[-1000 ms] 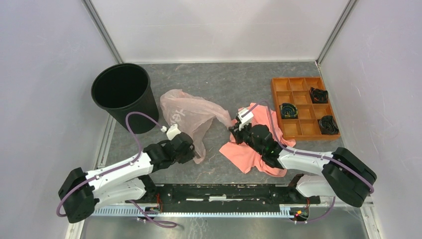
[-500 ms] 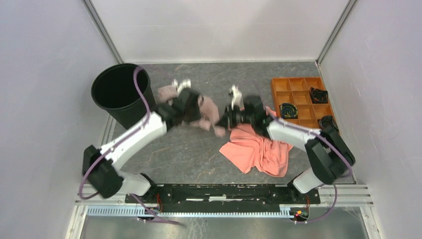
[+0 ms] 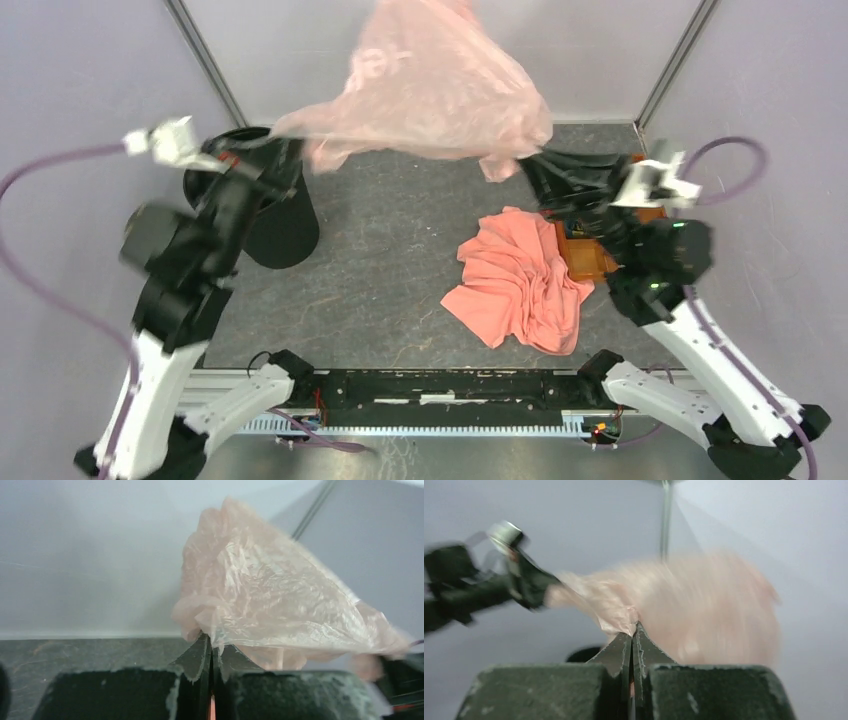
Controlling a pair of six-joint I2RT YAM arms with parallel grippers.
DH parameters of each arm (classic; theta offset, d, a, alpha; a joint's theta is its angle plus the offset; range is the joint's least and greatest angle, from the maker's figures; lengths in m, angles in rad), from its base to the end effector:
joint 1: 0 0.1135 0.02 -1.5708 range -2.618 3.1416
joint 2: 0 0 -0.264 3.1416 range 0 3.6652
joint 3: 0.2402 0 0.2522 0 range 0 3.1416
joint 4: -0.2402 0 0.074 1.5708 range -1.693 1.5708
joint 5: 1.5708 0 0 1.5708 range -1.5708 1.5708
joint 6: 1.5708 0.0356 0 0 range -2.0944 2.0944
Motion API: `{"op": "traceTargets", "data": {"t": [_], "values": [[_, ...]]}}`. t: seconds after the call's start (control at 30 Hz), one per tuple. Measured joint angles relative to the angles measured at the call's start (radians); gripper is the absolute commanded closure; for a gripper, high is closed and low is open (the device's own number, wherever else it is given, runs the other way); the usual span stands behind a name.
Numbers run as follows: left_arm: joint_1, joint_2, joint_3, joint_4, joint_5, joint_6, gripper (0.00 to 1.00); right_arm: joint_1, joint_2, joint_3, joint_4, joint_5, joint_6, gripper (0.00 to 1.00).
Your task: Put the trash bags into the trash bin
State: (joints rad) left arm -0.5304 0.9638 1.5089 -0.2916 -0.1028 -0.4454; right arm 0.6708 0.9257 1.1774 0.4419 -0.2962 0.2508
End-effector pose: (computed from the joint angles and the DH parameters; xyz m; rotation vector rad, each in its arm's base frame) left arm 0.1344 -0.0746 0.5361 -0.0324 1.3577 -0.7592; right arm 0.1241 0.1117 0.5126 -0.4726 0.8293 0.9838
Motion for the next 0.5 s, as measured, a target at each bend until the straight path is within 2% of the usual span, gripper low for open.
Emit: {"op": "traceTargets", "data": {"t": [0.03, 0.1, 0.23, 0.33, 0.4, 0.43, 0.5], "values": [[0.003, -0.121, -0.095, 0.038, -0.041, -0.006, 0.98, -0.004, -0.035, -0.095, 0.061, 0.031, -0.013, 0.99], [0.008, -0.191, -0.195, 0.064, -0.074, -0.030, 0.98, -0.004, -0.006, -0.260, 0.080, 0.056, -0.032, 0.99], [0.010, -0.094, -0.507, 0.031, -0.034, -0.093, 0.98, 0.013, 0.267, -0.539, -0.066, 0.076, -0.034, 0.99], [0.010, -0.021, -0.773, -0.163, 0.007, -0.137, 0.98, 0.053, 0.309, -0.684, -0.299, 0.073, -0.028, 0.99], [0.008, -0.047, -0.772, -0.294, 0.007, -0.141, 0.98, 0.071, 0.289, -0.622, -0.410, 0.073, -0.048, 0.99], [0.008, -0.053, -0.713, -0.336, 0.005, -0.140, 0.98, 0.074, 0.284, -0.551, -0.451, 0.080, -0.067, 0.99], [0.008, -0.019, -0.451, -0.389, 0.004, -0.114, 0.98, 0.074, 0.292, -0.280, -0.551, 0.109, -0.114, 0.99]]}}
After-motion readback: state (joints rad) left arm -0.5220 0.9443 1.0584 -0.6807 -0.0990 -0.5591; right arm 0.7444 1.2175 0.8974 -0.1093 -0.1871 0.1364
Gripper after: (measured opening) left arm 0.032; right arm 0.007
